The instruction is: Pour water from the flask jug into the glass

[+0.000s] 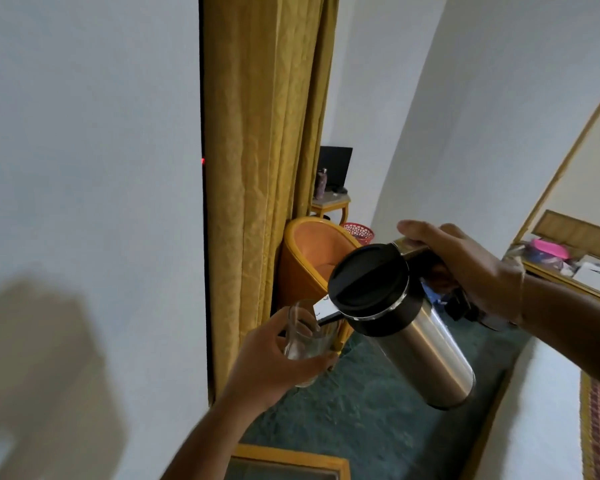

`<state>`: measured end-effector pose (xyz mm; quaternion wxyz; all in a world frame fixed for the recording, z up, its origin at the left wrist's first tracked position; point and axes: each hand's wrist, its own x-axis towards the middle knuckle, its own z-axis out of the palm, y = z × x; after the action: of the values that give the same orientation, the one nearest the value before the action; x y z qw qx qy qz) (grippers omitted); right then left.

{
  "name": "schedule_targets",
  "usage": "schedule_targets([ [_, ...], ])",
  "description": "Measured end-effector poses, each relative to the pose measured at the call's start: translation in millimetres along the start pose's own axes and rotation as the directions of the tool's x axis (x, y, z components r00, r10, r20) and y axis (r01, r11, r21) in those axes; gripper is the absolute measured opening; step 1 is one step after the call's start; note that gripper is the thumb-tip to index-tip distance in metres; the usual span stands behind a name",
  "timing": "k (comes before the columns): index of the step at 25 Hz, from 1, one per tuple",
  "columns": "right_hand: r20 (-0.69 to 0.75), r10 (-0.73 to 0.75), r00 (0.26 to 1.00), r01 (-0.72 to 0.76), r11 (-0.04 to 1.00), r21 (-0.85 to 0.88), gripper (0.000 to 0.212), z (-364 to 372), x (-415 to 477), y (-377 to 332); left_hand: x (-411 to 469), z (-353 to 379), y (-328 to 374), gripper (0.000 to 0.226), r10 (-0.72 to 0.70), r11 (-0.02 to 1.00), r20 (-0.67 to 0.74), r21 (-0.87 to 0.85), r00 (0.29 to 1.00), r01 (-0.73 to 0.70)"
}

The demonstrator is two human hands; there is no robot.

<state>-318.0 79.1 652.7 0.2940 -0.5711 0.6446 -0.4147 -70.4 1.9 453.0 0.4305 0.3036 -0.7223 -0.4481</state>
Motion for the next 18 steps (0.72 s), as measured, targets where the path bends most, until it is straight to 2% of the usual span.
schedule_targets([
  [2,0.001,-0.044,0.999,0.044,0.996,-0.078,0.064,-6,3,-17,4,0,8,0.049,0.014,1.0,0.01,0.002,1.0,-0.014],
  [5,0.024,-0.132,0.991,0.134,0.977,-0.167,0.065,-12,4,-38,11,1,20,0.054,0.002,1.0,0.021,0.005,1.0,-0.002],
  [9,-0.001,-0.217,0.976,0.201,0.907,-0.371,0.067,-21,10,-61,21,1,28,0.068,0.035,0.999,0.008,0.021,0.999,-0.035],
  [13,0.027,-0.273,0.962,0.249,0.827,-0.504,0.063,-27,17,-80,30,4,31,0.076,0.054,0.998,0.003,0.043,0.999,-0.054],
  [18,0.054,-0.325,0.944,0.287,0.731,-0.619,0.064,-32,27,-98,40,11,36,0.066,0.108,0.992,0.022,0.06,0.994,-0.11],
])
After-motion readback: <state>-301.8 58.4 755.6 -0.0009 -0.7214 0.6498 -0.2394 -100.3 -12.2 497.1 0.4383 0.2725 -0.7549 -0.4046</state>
